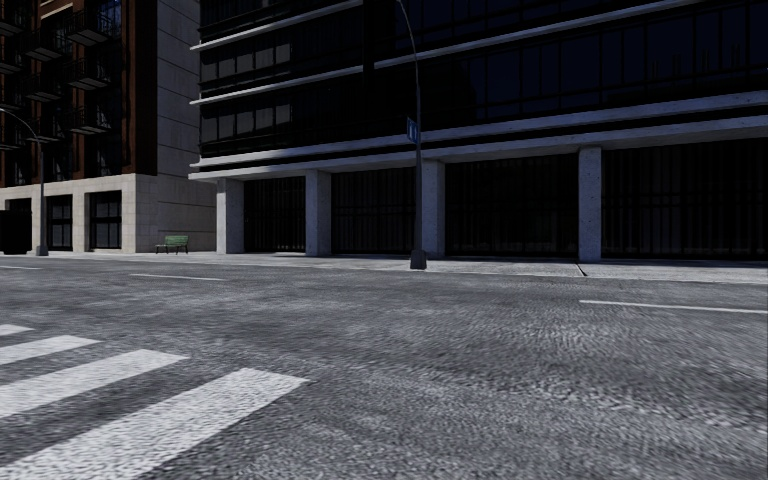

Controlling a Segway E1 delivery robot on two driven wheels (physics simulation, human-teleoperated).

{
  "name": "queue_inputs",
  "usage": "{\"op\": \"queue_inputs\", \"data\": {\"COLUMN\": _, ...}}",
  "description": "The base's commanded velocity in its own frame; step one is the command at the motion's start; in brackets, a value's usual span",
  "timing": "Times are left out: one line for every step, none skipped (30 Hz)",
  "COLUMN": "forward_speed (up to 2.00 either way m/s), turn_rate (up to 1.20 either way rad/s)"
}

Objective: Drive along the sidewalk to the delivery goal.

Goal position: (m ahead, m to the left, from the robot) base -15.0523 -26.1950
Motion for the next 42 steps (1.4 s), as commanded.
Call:
{"op": "queue_inputs", "data": {"forward_speed": 0.00, "turn_rate": 0.00}}
{"op": "queue_inputs", "data": {"forward_speed": 0.00, "turn_rate": 0.00}}
{"op": "queue_inputs", "data": {"forward_speed": 0.00, "turn_rate": 0.00}}
{"op": "queue_inputs", "data": {"forward_speed": 0.00, "turn_rate": 0.00}}
{"op": "queue_inputs", "data": {"forward_speed": 0.00, "turn_rate": 0.00}}
{"op": "queue_inputs", "data": {"forward_speed": 0.00, "turn_rate": 0.00}}
{"op": "queue_inputs", "data": {"forward_speed": 0.00, "turn_rate": 0.00}}
{"op": "queue_inputs", "data": {"forward_speed": 0.00, "turn_rate": 0.00}}
{"op": "queue_inputs", "data": {"forward_speed": 0.00, "turn_rate": 0.00}}
{"op": "queue_inputs", "data": {"forward_speed": 0.00, "turn_rate": 0.00}}
{"op": "queue_inputs", "data": {"forward_speed": 0.00, "turn_rate": 0.00}}
{"op": "queue_inputs", "data": {"forward_speed": 0.00, "turn_rate": 0.00}}
{"op": "queue_inputs", "data": {"forward_speed": 0.00, "turn_rate": 0.00}}
{"op": "queue_inputs", "data": {"forward_speed": 0.00, "turn_rate": 0.00}}
{"op": "queue_inputs", "data": {"forward_speed": 0.00, "turn_rate": 0.00}}
{"op": "queue_inputs", "data": {"forward_speed": 0.00, "turn_rate": 0.00}}
{"op": "queue_inputs", "data": {"forward_speed": 0.00, "turn_rate": 0.00}}
{"op": "queue_inputs", "data": {"forward_speed": 0.00, "turn_rate": 0.00}}
{"op": "queue_inputs", "data": {"forward_speed": 0.00, "turn_rate": 0.00}}
{"op": "queue_inputs", "data": {"forward_speed": 0.00, "turn_rate": 0.00}}
{"op": "queue_inputs", "data": {"forward_speed": 0.00, "turn_rate": 0.00}}
{"op": "queue_inputs", "data": {"forward_speed": 0.00, "turn_rate": 0.00}}
{"op": "queue_inputs", "data": {"forward_speed": 0.00, "turn_rate": 0.00}}
{"op": "queue_inputs", "data": {"forward_speed": 0.00, "turn_rate": 0.00}}
{"op": "queue_inputs", "data": {"forward_speed": 0.00, "turn_rate": 0.00}}
{"op": "queue_inputs", "data": {"forward_speed": 0.00, "turn_rate": 0.00}}
{"op": "queue_inputs", "data": {"forward_speed": 0.00, "turn_rate": 0.00}}
{"op": "queue_inputs", "data": {"forward_speed": 0.00, "turn_rate": 0.00}}
{"op": "queue_inputs", "data": {"forward_speed": 0.00, "turn_rate": 0.00}}
{"op": "queue_inputs", "data": {"forward_speed": 0.00, "turn_rate": 0.00}}
{"op": "queue_inputs", "data": {"forward_speed": -0.25, "turn_rate": -0.05}}
{"op": "queue_inputs", "data": {"forward_speed": -0.42, "turn_rate": -0.20}}
{"op": "queue_inputs", "data": {"forward_speed": -0.55, "turn_rate": -0.32}}
{"op": "queue_inputs", "data": {"forward_speed": -0.55, "turn_rate": -0.32}}
{"op": "queue_inputs", "data": {"forward_speed": -0.61, "turn_rate": -0.38}}
{"op": "queue_inputs", "data": {"forward_speed": -0.63, "turn_rate": -0.40}}
{"op": "queue_inputs", "data": {"forward_speed": -0.63, "turn_rate": -0.40}}
{"op": "queue_inputs", "data": {"forward_speed": -0.63, "turn_rate": -0.41}}
{"op": "queue_inputs", "data": {"forward_speed": -0.63, "turn_rate": -0.41}}
{"op": "queue_inputs", "data": {"forward_speed": -0.63, "turn_rate": -0.41}}
{"op": "queue_inputs", "data": {"forward_speed": -0.63, "turn_rate": -0.41}}
{"op": "queue_inputs", "data": {"forward_speed": -0.63, "turn_rate": -0.41}}
